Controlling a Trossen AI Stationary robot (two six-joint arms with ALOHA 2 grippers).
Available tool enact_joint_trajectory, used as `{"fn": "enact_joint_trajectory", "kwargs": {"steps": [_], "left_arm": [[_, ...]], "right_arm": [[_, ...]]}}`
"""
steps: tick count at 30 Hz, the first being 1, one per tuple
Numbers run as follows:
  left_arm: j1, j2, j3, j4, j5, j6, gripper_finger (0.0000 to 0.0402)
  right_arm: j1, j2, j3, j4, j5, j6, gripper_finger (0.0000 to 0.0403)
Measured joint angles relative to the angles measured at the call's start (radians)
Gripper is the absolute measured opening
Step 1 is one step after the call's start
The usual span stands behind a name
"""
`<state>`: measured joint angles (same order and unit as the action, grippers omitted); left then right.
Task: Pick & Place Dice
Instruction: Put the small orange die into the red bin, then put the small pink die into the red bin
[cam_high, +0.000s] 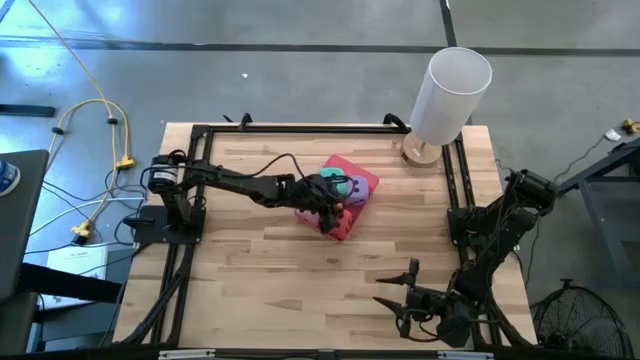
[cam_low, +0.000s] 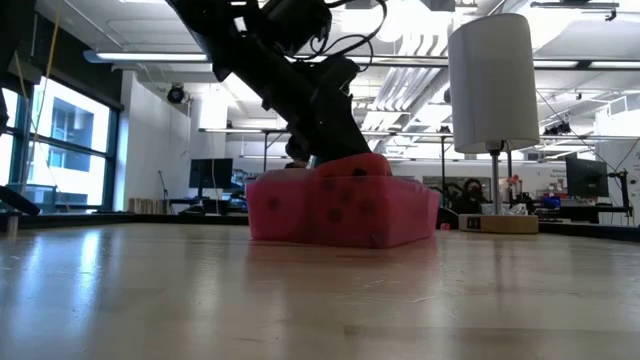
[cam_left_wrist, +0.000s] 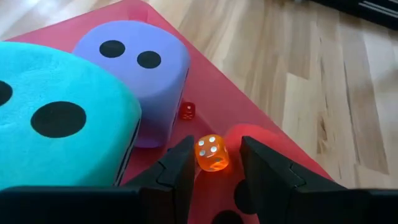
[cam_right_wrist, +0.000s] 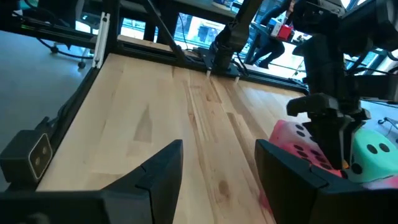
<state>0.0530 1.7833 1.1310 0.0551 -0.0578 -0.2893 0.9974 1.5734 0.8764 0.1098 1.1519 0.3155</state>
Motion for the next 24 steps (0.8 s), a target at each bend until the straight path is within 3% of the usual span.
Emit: {"fn": "enact_joint_trajectory", "kwargs": {"steps": [14,20,24], "left_arm": [[-0.095,-0.012,0.001,-0.069,-0.007,0.010,0.0127],[-0.126,-0.042,-0.004,-0.021,-0.143,0.118,0.0127],[-0.121,-0.051,-0.003,0.020,-0.159,0.233,0.0127]], "right_arm": [[-0.004,0.000,0.000,-0.007,0.060,0.004,0.0192],[-0.040,0.000,0.000,-0.007,0.011,0.024,0.0192],[-0.086,0.000,0.000,-0.016,-0.092,0.066,0.0192]]}}
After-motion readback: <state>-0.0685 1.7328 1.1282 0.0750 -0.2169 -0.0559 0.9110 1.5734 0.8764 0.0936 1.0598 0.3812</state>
